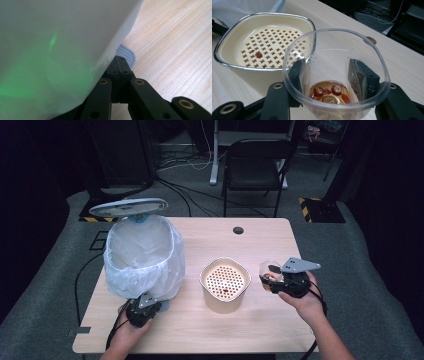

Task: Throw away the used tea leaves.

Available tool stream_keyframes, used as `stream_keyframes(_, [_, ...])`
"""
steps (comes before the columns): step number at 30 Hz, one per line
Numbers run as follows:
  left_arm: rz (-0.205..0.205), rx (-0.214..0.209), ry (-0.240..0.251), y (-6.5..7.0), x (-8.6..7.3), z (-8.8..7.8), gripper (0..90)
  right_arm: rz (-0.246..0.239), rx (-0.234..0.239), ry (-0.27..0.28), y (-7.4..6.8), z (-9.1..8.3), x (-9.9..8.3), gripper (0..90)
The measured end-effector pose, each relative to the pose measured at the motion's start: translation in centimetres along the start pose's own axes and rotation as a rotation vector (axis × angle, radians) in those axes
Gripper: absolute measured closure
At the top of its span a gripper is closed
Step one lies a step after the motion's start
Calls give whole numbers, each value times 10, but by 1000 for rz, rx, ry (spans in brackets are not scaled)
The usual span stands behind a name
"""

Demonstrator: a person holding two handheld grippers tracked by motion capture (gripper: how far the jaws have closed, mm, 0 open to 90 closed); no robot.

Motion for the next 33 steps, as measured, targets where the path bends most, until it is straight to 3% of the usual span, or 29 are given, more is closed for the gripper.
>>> stream_keyframes(9, [0,0,0,0,0,0,900,-92,-9,2,1,7,21,487])
stream_keyframes(18, [2,-1,0,0,0,0,900,-135,-10,16,0,13,38,487])
stream_keyframes(33, [0,0,0,0,0,0,900,-235,93,43,-5,27,59,490])
Point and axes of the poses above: each handheld gripper's, and its own axes: z roughly forward along the jaws, x roughly out of its top, y roughly to its right, the point moved 4 cm from there along z, roughly forward along the jaws, and after that the axes turned 1 degree about -x, right-handed, at the moved point
